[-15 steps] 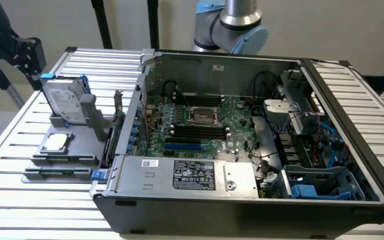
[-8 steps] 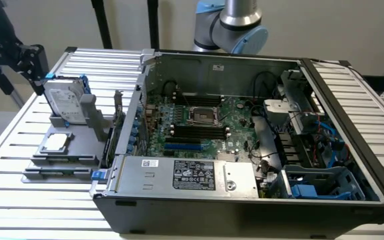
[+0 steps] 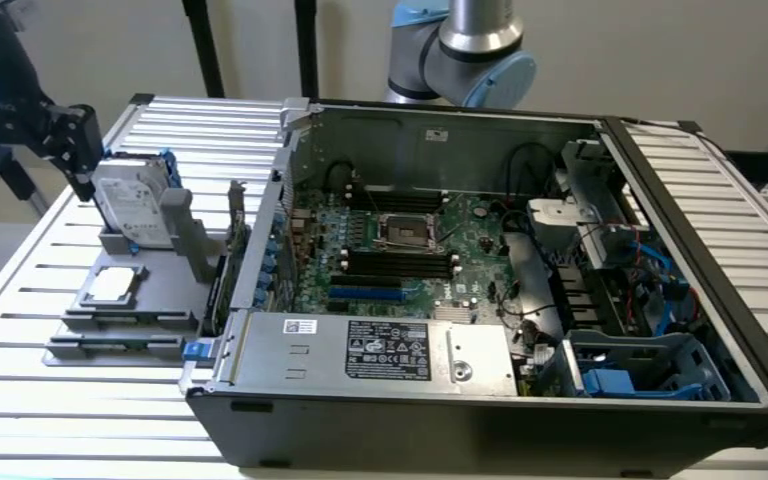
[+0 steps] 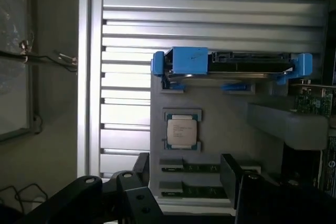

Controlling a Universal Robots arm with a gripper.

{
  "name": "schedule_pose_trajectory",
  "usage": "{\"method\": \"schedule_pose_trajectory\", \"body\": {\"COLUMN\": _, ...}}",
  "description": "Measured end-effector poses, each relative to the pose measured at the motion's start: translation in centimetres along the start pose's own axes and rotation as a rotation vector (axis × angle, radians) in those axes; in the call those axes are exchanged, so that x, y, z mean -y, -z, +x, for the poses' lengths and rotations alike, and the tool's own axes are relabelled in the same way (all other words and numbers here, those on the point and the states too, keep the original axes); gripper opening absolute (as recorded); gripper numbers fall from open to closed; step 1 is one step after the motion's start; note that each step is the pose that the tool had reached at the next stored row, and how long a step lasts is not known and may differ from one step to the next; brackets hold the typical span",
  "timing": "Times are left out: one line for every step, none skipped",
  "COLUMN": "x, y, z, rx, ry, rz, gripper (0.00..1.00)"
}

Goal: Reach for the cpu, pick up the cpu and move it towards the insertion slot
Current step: 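Pick up the cpu and move it towards the insertion slot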

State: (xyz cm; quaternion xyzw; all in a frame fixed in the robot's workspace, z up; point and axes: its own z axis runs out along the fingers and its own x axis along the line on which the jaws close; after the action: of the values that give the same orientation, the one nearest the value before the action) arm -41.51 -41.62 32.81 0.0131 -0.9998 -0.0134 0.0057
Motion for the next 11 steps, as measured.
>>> {"method": "schedule_pose_trajectory", "body": {"x": 0.01, "y": -0.18, "z": 0.0, "rx": 0.0000, "ry": 0.000, "rz": 0.0000, "gripper": 0.65}}
{"method": "schedule_pose_trajectory", "body": {"x": 0.01, "y": -0.36, "z": 0.0, "rx": -0.0001, "ry": 0.000, "rz": 0.0001, "gripper": 0.65}}
{"method": "schedule_pose_trajectory", "body": {"x": 0.02, "y": -0.54, "z": 0.0, "rx": 0.0000, "ry": 0.000, "rz": 0.0000, "gripper": 0.65}}
{"method": "schedule_pose_trajectory", "body": {"x": 0.02, "y": -0.72, "z": 0.0, "rx": 0.0000, "ry": 0.000, "rz": 0.0000, "gripper": 0.65}}
{"method": "schedule_pose_trajectory", "body": {"x": 0.03, "y": -0.91, "z": 0.0, "rx": 0.0001, "ry": 0.000, "rz": -0.0001, "gripper": 0.65}}
{"method": "schedule_pose_trajectory", "body": {"x": 0.03, "y": -1.09, "z": 0.0, "rx": 0.0000, "ry": 0.000, "rz": 0.0000, "gripper": 0.65}}
{"method": "schedule_pose_trajectory", "body": {"x": 0.04, "y": -1.27, "z": 0.0, "rx": -0.0001, "ry": 0.000, "rz": 0.0000, "gripper": 0.65}}
{"method": "schedule_pose_trajectory", "body": {"x": 0.04, "y": -1.46, "z": 0.0, "rx": -0.0001, "ry": 0.000, "rz": 0.0000, "gripper": 0.65}}
{"method": "schedule_pose_trajectory", "body": {"x": 0.04, "y": -1.64, "z": 0.0, "rx": -0.0001, "ry": 0.000, "rz": 0.0000, "gripper": 0.65}}
{"method": "schedule_pose_trajectory", "body": {"x": 0.05, "y": -1.81, "z": 0.0, "rx": -0.0001, "ry": 0.000, "rz": 0.0001, "gripper": 0.65}}
{"method": "schedule_pose_trajectory", "body": {"x": 0.06, "y": -2.00, "z": 0.0, "rx": 0.0001, "ry": 0.000, "rz": 0.0000, "gripper": 0.65}}
